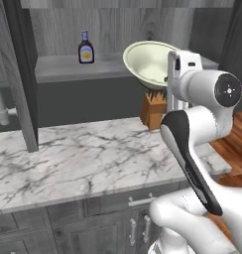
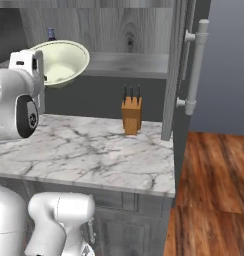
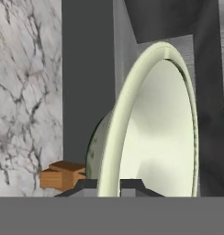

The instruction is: Pick the mug and place it in the sink. Pick the bowl and place it in the open cabinet and then close the cabinet.

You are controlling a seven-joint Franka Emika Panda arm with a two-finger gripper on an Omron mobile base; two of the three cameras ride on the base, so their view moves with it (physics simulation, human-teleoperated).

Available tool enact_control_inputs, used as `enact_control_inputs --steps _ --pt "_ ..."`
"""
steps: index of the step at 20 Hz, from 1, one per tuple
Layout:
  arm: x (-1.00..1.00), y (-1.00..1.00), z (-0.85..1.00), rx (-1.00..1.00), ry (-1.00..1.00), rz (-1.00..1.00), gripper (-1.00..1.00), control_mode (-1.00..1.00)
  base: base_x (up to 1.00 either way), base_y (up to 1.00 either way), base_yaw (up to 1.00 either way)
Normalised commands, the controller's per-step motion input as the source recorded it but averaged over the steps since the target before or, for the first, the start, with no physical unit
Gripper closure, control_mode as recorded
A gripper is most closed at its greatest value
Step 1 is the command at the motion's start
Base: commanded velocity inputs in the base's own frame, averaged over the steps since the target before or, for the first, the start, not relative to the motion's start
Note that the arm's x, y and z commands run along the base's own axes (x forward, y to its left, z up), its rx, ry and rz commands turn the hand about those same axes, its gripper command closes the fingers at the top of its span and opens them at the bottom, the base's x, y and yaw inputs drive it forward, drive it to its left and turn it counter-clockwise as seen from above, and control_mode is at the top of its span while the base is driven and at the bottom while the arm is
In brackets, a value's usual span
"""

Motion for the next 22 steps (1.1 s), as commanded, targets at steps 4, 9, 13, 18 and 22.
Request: enact_control_inputs --steps 4,9,13,18,22 --pt "0.61 -0.07 0.01 0.00 0.02 0.00 1.00 -1.00 0.00 0.00 0.00" --pt "0.68 0.00 0.00 0.00 0.01 0.00 1.00 -1.00 0.00 0.00 0.00" --pt "0.68 0.00 0.00 0.00 0.03 0.00 1.00 -1.00 0.00 0.00 0.00" --pt "0.60 0.00 0.00 0.00 0.02 0.00 1.00 -1.00 0.00 0.00 0.00" --pt "0.60 0.00 0.00 0.00 0.00 0.00 1.00 -1.00 0.00 0.00 0.00"
